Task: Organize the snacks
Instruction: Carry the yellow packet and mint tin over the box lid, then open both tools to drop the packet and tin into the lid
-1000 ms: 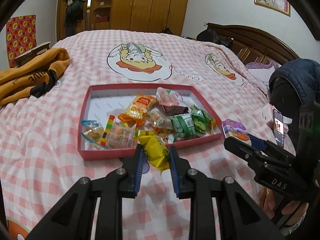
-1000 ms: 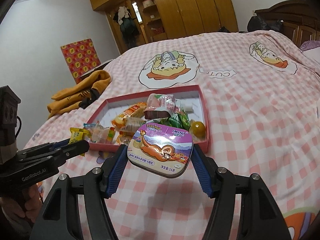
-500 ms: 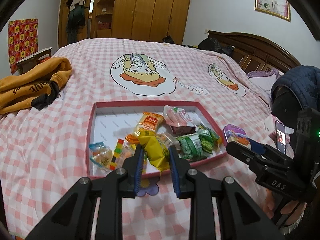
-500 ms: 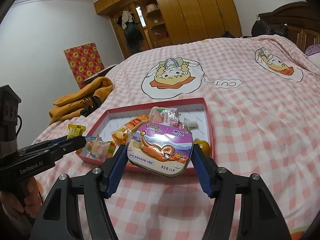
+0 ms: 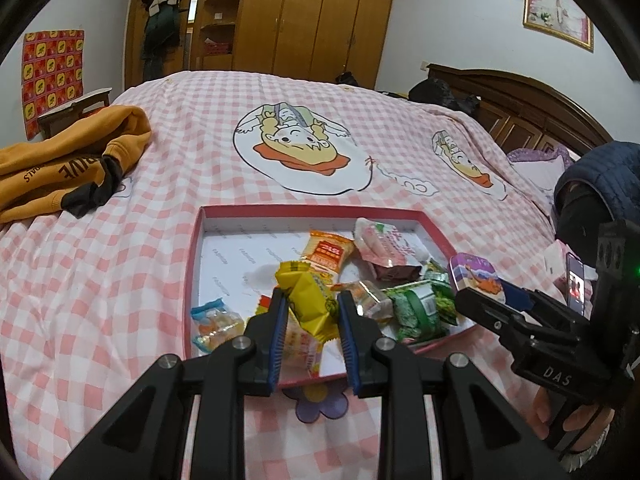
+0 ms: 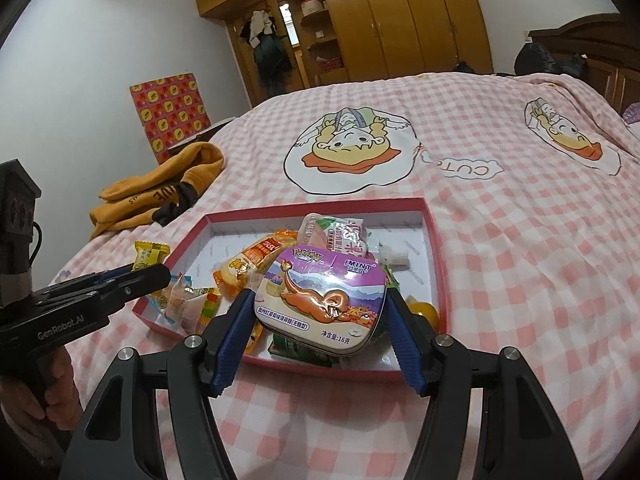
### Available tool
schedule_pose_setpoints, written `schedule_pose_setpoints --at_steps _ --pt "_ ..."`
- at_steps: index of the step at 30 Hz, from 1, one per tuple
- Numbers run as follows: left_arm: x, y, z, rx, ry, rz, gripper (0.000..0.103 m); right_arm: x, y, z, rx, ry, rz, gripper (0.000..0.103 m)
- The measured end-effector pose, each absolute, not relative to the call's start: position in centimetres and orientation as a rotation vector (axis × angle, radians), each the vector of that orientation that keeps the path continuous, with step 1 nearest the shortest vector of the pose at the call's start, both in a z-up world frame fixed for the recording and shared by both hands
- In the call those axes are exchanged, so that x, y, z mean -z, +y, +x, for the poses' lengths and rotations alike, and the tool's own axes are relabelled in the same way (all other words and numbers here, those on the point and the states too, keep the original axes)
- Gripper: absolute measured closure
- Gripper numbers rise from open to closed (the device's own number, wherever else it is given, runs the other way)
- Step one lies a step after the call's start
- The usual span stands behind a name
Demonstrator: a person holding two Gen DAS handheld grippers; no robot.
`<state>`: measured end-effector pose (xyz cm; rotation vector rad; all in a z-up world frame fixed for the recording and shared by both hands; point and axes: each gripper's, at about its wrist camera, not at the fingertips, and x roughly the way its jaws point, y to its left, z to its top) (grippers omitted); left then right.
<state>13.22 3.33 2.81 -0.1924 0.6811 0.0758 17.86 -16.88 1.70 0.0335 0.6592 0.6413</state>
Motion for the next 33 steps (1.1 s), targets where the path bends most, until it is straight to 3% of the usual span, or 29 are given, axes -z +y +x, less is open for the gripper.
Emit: schedule_pose_setpoints --at_steps 29,31,33 --pt "0.4 5.4 16.3 -0.131 0.728 -0.193 0.077 0.6 -12.8 20.4 -0.612 0.661 -0.092 0.037" --pt "0.2 5.3 16.2 -0.143 0.728 -0.184 0.072 0.5 -12.6 20.3 -0.604 0.661 -0.109 0.037" --pt "-0.2 5.0 16.0 -0.150 0.718 -0.172 0.051 0.4 -12.6 20.0 -0.617 0.659 -0.111 0.033"
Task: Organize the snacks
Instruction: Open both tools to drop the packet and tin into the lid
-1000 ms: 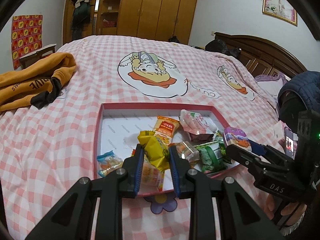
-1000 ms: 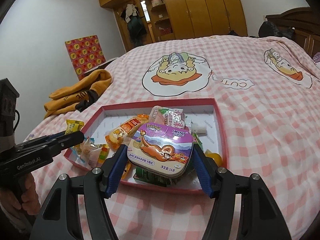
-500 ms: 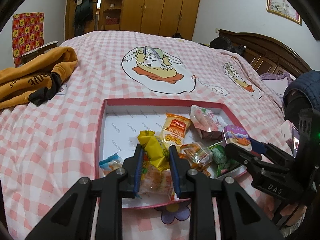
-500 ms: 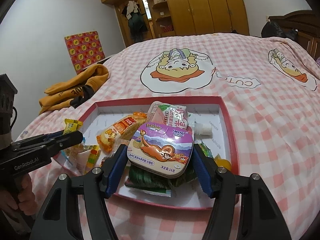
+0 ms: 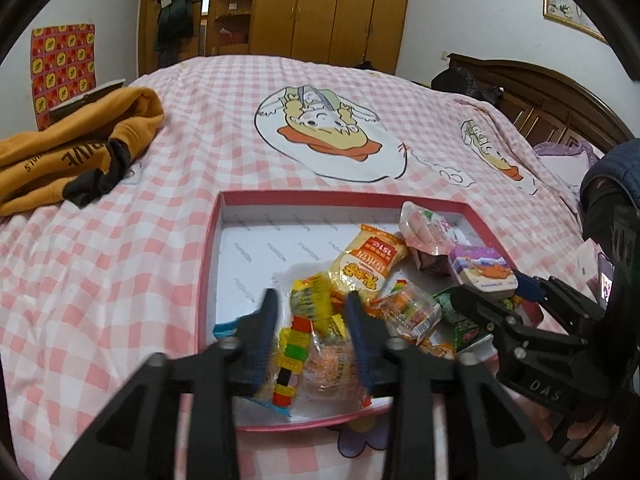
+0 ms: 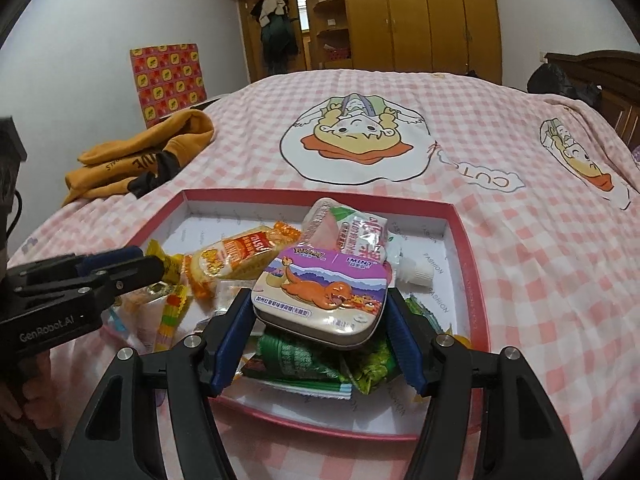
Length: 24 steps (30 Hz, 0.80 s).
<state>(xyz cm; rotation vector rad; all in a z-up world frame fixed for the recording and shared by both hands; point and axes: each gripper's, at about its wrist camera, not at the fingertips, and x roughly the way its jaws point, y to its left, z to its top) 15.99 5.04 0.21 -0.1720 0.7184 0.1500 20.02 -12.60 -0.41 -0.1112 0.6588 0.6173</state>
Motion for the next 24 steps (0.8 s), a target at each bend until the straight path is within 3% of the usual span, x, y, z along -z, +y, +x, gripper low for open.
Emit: schedule_pose_setpoints --at_steps 3,6,14,24 --pt "-1.2 4.4 15.3 -0.165 0.691 -0.137 0.038 -0.1 -13.0 19.3 -0.637 0.635 -0.093 0.017" --pt "-2.0 3.7 14.7 -0.157 0.681 -0.112 0.029 -1.0 -13.6 18.4 -0.635 0.603 -0.082 0.009" --pt "-3.1 2.1 11.4 -0.175 0.648 -0.059 0.020 -2.6 -15.7 15.7 -0.633 0.576 -0.021 0.003" --pt "-3.0 0.6 5.4 -0.174 0.575 -0.069 0.009 -2.3 -17.3 11.2 -0.614 0.561 -0.044 0.002"
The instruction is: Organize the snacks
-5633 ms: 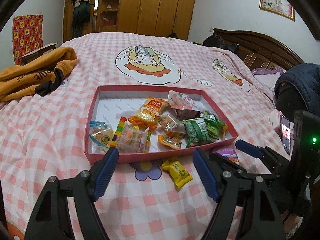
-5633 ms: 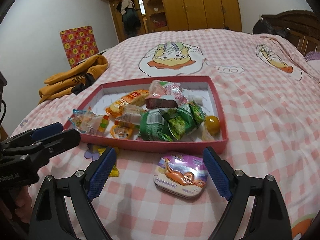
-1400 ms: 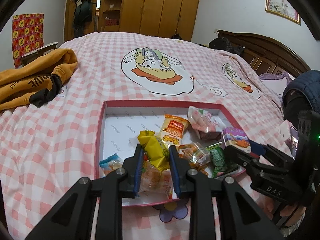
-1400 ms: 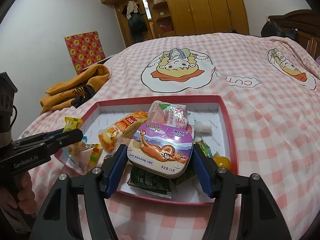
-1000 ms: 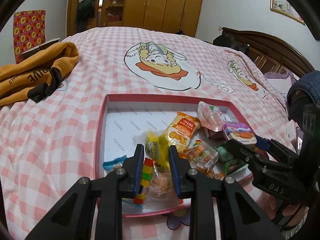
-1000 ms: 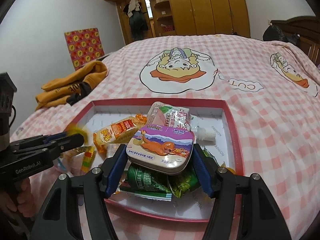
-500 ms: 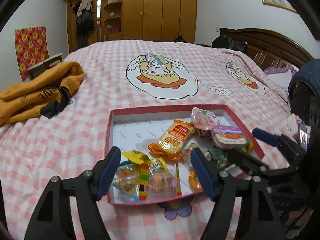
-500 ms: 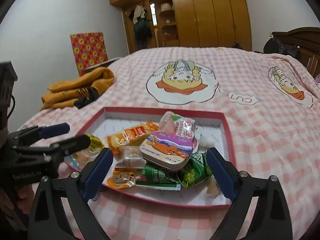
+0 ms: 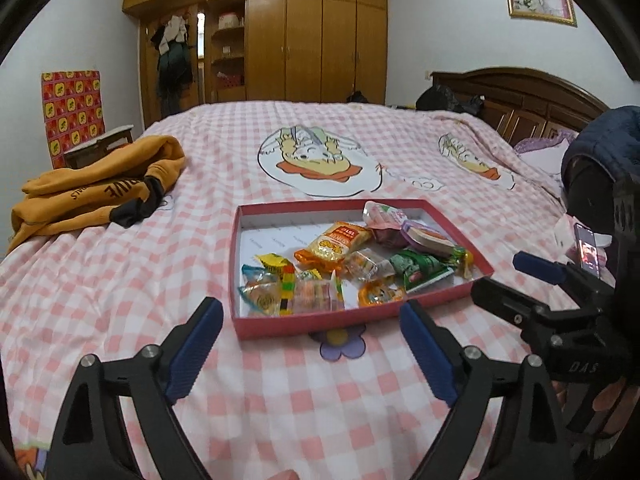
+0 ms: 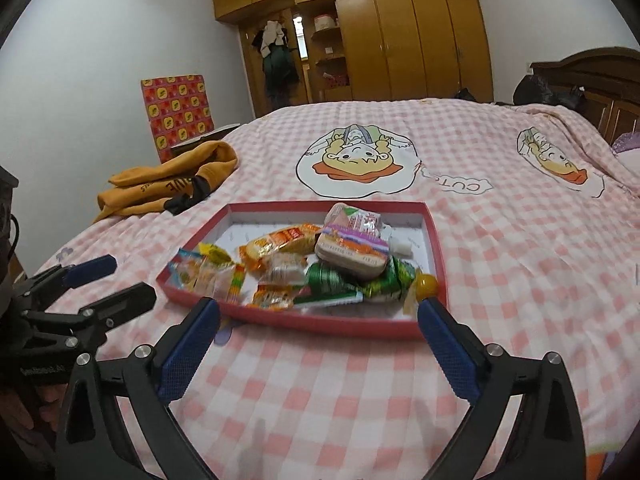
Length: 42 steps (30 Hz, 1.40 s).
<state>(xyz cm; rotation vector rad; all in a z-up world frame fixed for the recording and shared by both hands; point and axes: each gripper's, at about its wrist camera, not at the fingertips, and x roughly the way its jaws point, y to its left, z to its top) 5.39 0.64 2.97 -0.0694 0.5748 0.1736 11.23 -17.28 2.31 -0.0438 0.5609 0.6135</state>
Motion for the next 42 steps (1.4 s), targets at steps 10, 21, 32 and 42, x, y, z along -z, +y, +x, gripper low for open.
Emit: schedule_pose_setpoints --at_steps 10,21,32,42 --pt "-2.7 0.7 3.1 -0.163 0.491 -0.143 0.005 -1.0 -17.7 8.8 -0.570 0.522 -0.071 0.002" --pt "0.2 0.3 3.9 -0.213 0.519 -0.106 0.005 0.6 -19.4 9.7 -0.523 0.550 0.024 0.002" --pt "0.8 -0.2 3.9 -0.246 0.515 -0.069 0.004 1.1 -19.3 9.7 -0.532 0.551 0.015 0.002" --pt "0.8 0.2 3.8 -0.244 0.519 -0.090 0.004 1.2 -19.1 9.8 -0.534 0.562 0.013 0.002"
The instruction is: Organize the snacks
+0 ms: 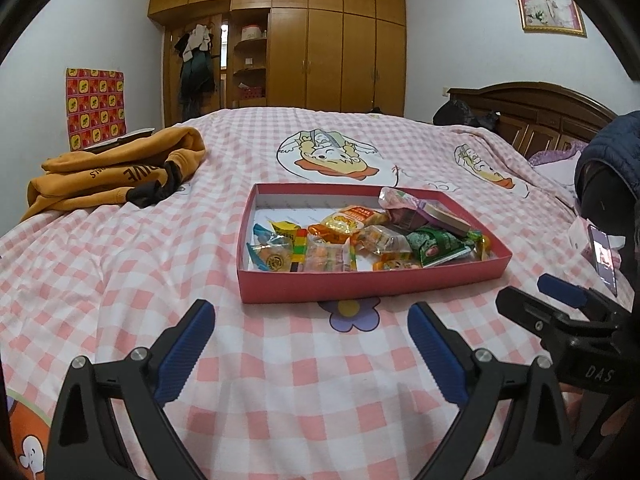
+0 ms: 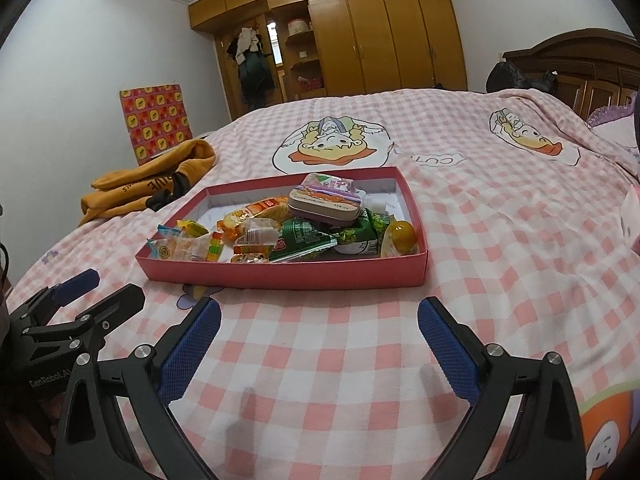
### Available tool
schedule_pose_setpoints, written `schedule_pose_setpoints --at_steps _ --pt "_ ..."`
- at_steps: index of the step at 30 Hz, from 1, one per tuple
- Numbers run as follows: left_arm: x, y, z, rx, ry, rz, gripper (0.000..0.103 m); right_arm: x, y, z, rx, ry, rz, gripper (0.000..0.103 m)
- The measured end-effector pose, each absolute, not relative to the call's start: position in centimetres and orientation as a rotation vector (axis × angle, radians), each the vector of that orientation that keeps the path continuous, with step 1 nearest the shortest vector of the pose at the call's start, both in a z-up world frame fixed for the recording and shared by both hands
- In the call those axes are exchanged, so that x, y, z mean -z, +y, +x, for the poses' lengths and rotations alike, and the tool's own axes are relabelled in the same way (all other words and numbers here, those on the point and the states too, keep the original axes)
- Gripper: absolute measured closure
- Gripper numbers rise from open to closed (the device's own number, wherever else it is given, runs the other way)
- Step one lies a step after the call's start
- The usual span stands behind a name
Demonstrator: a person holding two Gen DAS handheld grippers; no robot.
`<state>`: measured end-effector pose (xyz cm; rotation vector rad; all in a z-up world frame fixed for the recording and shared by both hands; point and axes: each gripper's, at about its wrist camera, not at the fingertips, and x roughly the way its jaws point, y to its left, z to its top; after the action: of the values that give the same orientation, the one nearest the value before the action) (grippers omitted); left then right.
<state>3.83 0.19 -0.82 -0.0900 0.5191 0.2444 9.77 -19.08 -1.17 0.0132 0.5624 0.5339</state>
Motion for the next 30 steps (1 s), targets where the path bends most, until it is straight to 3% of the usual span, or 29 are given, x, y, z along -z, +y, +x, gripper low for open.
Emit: schedule_pose_setpoints --at_steps 30 --pt "0.99 0.31 3.81 -0.251 0.526 -0.088 0.003 1.29 -19.32 9.90 -0.536 0.570 0.025 0.002"
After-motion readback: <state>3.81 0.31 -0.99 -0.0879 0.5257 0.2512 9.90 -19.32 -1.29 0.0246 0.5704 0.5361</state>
